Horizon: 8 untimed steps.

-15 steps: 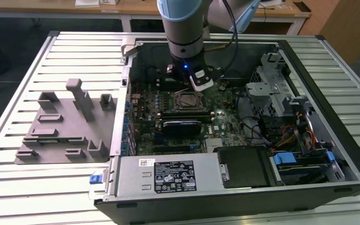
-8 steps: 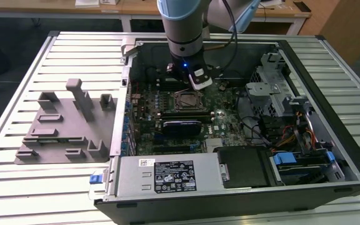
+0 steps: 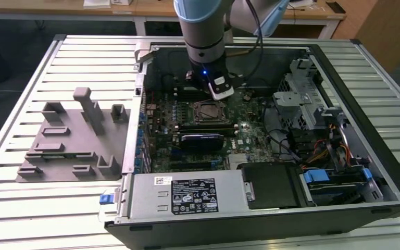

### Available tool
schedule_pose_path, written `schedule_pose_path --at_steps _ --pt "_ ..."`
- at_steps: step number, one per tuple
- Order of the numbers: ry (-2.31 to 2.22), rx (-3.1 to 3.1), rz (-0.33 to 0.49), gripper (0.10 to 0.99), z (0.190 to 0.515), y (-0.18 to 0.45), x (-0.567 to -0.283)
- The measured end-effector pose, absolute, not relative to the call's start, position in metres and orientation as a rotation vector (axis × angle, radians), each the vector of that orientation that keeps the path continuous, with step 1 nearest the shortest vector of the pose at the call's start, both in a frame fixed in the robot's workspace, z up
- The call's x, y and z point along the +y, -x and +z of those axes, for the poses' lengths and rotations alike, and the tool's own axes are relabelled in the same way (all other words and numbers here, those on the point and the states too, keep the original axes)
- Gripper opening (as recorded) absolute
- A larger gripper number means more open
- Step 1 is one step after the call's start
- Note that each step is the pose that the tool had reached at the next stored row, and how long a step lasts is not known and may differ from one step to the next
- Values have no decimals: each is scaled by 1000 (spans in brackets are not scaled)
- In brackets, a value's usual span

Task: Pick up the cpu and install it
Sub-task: 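Install the first cpu locking lever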

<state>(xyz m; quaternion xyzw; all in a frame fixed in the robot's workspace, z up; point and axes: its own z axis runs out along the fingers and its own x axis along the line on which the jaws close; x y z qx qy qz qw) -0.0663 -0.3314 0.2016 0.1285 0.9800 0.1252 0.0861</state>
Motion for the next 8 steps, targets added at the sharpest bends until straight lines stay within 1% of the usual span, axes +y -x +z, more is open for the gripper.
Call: schedule_pose_path --at_steps 8 --pt "-445 2907 358 106 198 67 -329"
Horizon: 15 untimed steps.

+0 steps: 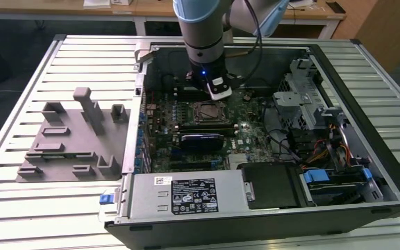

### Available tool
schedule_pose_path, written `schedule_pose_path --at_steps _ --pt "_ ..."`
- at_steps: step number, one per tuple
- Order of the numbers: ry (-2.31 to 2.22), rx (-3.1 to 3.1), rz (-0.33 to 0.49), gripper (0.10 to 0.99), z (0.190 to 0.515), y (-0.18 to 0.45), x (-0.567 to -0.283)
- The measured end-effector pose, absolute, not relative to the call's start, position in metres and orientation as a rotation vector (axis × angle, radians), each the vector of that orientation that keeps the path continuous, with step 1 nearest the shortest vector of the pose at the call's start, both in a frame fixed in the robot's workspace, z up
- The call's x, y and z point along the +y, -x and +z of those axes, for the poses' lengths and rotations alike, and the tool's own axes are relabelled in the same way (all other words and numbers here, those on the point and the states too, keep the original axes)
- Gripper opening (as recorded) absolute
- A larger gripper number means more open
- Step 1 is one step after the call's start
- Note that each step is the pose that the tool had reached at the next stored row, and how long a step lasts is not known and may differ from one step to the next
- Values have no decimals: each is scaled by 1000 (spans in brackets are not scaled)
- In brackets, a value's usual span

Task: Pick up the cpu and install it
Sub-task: 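Install the first cpu locking lever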

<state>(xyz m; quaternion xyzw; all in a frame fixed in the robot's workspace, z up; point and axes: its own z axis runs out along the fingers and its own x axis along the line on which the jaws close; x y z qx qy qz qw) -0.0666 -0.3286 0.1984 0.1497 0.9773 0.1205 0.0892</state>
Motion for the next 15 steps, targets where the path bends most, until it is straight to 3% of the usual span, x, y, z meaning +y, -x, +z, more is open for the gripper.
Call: schedule_pose_path --at_steps 15 --pt "-549 2882 338 106 194 72 -325"
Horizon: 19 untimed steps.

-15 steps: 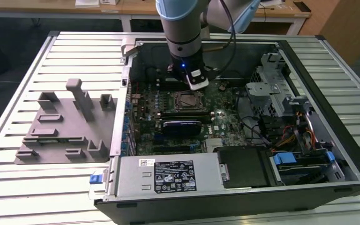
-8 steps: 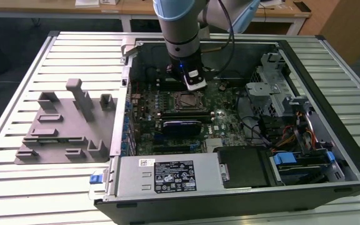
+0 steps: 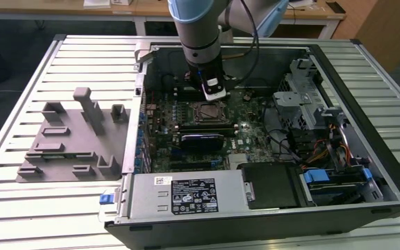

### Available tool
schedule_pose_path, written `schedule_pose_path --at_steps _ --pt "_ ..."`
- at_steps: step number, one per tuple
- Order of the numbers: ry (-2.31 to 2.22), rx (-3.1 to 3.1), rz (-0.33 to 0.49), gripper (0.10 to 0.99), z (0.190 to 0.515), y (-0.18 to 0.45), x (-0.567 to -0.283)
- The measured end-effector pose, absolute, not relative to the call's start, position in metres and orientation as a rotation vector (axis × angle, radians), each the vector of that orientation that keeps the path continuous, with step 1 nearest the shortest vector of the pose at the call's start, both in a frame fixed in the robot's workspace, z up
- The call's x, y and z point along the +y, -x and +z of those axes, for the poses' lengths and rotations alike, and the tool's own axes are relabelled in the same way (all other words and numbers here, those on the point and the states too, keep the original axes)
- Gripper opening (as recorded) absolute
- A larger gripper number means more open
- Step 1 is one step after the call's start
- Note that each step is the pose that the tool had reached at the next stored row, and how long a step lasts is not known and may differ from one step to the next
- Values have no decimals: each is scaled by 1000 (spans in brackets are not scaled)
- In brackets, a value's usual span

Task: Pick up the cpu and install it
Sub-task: 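Install the first cpu locking lever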

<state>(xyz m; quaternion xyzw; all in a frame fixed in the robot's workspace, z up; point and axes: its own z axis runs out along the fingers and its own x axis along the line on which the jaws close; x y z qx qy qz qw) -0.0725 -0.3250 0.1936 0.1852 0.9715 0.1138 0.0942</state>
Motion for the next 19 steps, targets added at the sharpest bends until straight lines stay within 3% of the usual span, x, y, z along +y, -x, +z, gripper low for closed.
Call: schedule_pose_path --at_steps 10,19 --pt "-598 2867 320 106 190 73 -325" --pt "-602 2866 358 106 191 73 -325"
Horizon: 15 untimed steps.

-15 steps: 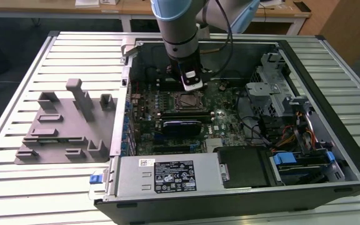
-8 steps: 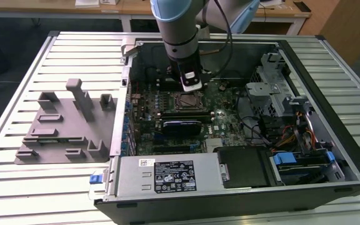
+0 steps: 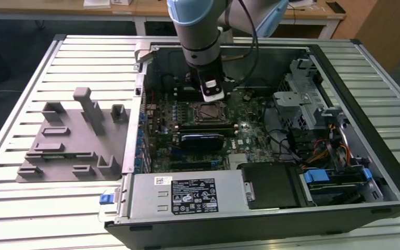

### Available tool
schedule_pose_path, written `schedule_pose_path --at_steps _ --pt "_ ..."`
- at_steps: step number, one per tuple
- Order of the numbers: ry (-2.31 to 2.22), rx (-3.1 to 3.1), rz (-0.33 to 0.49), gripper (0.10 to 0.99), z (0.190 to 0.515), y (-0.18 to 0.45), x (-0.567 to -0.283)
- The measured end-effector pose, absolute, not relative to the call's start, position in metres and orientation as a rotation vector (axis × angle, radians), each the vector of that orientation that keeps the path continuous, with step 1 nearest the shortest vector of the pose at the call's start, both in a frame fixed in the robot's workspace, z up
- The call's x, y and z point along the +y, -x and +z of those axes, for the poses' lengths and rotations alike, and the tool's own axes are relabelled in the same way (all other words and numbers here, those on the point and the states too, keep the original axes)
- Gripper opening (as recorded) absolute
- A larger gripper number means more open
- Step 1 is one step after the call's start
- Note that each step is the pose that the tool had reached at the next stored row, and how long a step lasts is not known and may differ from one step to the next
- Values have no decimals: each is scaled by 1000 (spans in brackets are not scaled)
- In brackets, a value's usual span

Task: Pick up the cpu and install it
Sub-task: 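Install the first cpu locking lever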

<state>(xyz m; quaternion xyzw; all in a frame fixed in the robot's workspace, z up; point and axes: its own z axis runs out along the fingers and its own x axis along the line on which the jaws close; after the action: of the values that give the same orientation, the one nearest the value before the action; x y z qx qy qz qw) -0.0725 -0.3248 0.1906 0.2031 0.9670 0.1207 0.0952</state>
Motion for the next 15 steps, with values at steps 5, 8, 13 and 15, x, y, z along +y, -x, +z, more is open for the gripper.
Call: schedule_pose_path --at_steps 5,8,13,15 --pt "-602 2867 356 106 201 73 -325" --pt "-602 2867 356 106 209 73 -325" --pt "-602 2867 356 106 222 73 -325" --pt "-602 2867 356 106 225 73 -325"
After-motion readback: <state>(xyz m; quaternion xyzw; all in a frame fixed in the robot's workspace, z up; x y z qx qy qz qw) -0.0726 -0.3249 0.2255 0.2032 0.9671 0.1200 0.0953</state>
